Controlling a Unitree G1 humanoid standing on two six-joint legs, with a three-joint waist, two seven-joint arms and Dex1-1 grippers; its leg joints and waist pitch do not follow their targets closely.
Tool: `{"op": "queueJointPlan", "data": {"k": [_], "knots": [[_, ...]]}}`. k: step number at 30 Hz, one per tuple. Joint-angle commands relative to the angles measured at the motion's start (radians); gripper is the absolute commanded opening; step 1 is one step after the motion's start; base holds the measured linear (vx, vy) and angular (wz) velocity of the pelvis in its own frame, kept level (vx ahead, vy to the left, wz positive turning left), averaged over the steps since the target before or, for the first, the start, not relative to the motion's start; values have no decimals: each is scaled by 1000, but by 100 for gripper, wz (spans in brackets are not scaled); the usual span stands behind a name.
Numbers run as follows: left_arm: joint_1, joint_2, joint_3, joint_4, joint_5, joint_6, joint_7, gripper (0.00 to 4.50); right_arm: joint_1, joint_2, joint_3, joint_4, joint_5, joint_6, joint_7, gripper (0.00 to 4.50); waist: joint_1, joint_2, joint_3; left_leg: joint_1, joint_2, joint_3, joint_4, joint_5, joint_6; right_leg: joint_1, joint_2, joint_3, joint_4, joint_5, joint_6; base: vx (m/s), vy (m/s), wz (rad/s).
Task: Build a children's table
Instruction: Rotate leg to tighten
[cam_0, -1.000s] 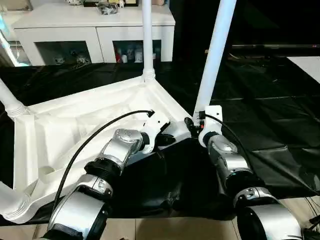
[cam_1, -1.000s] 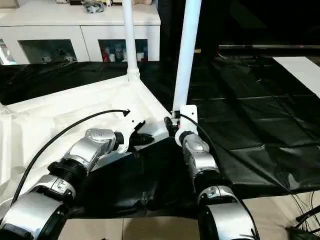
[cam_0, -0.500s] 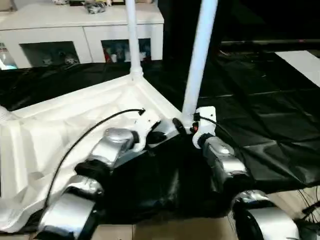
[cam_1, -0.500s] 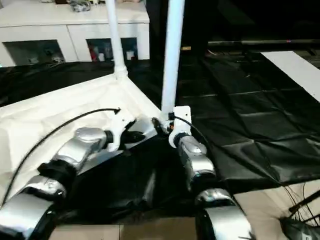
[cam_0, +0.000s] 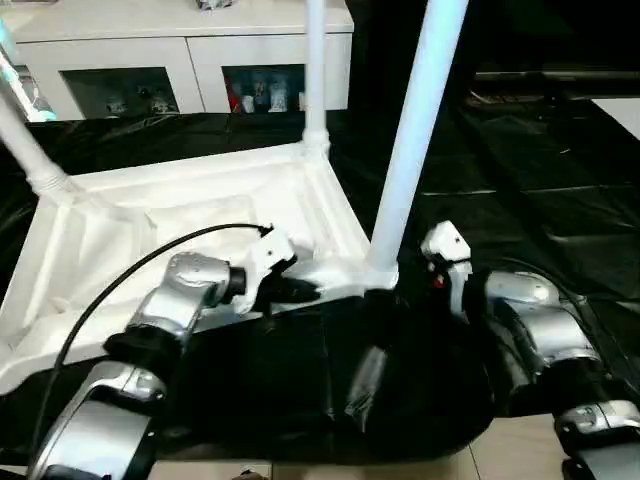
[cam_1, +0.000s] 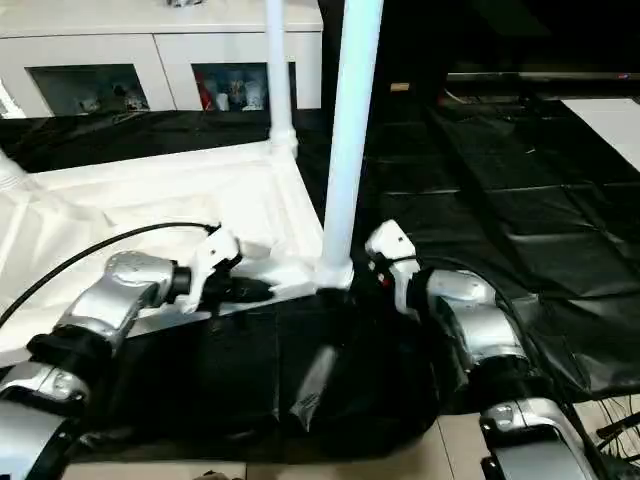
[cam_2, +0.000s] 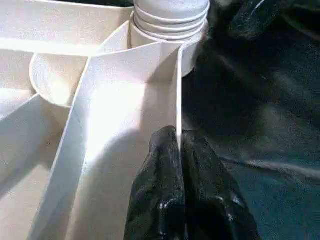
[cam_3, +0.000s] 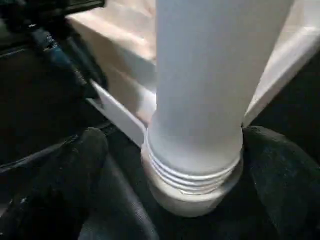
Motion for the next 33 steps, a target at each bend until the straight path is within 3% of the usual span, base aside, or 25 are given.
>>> {"op": "queueJointPlan", "data": {"k": [1, 3, 6, 7, 12, 28, 33], "knots": [[34, 9, -41, -30, -27, 35, -100, 0, 3, -21, 18, -41, 15, 5, 55, 447, 5, -8, -57, 18, 45, -14, -56, -137, 125, 51, -50, 28, -54, 26, -299, 0, 0, 0], [41, 19, -50, -59, -36, 53, -136, 0, 5, -26, 24, -57, 19, 11, 78, 447, 4, -7, -53, 21, 46, -14, -60, -171, 99, 47, -49, 31, -58, -23, -293, 0, 0, 0], [45, 25, -54, -74, -39, 62, -152, 0, 10, -34, 37, -77, 10, 19, 95, 447, 7, -8, -53, 22, 45, -14, -61, -178, 88, 47, -50, 33, -59, -32, -283, 0, 0, 0], [44, 26, -53, -75, -37, 61, -151, 0, 11, -38, 42, -84, 5, 24, 103, 447, 8, -13, -54, 22, 44, -13, -60, -170, 87, 48, -50, 34, -58, -24, -281, 0, 0, 0], [41, 29, -46, -71, -28, 55, -134, 0, 15, -48, 59, -92, 8, 36, 148, 447, 16, -14, -58, 17, 40, -13, -53, -116, 107, 51, -51, 33, -50, 44, -281, 0, 0, 0], [39, 35, -62, -87, -14, 56, -131, 0, 19, -58, 79, -81, -16, 30, 156, 296, 19, -11, -62, 18, 39, -14, -48, -105, 111, 53, -49, 31, -45, 59, -288, 0, 0, 0], [38, 36, -66, -88, -13, 62, -136, 0, 25, -54, 84, -84, -19, 32, 154, 270, 17, -10, -63, 17, 39, -15, -47, -104, 111, 54, -48, 30, -44, 68, -291, 0, 0, 0]]}}
